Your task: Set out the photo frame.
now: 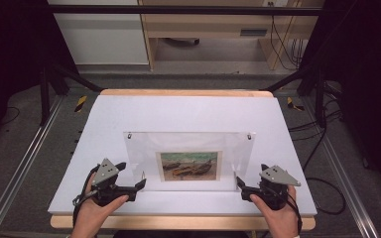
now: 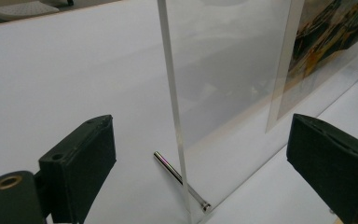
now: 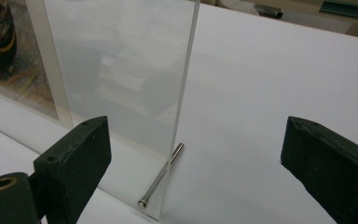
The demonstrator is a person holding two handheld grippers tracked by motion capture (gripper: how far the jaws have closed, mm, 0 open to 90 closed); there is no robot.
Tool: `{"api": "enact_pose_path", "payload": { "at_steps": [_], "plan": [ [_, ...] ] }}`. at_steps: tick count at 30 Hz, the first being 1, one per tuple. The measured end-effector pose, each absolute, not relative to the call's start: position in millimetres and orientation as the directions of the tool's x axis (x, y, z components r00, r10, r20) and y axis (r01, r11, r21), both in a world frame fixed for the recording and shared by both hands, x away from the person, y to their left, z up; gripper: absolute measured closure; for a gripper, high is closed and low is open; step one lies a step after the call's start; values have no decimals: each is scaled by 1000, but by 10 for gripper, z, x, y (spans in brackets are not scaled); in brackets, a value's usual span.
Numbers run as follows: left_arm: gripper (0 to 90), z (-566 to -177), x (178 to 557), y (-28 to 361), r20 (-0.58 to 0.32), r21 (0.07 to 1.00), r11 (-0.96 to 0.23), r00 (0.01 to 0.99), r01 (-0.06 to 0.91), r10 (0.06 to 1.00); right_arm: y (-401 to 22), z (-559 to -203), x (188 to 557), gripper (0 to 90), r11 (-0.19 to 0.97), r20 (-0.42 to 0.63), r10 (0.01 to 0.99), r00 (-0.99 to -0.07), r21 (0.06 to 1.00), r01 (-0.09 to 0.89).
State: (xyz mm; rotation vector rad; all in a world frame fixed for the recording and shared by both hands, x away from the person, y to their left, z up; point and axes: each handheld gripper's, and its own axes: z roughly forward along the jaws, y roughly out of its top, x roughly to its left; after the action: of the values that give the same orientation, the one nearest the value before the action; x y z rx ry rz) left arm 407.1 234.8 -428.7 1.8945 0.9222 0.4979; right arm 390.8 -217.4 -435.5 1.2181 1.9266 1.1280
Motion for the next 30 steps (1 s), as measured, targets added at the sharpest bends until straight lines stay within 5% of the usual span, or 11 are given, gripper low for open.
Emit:
{"api": "enact_pose_path", "payload": {
  "at_steps": [30],
  "plan": [
    [73,-4229,4090,2810,-32,885,-238,563,400,826,-2613,-4358,3854,124,139,-30,969,-245,886,443]
  ]
}}
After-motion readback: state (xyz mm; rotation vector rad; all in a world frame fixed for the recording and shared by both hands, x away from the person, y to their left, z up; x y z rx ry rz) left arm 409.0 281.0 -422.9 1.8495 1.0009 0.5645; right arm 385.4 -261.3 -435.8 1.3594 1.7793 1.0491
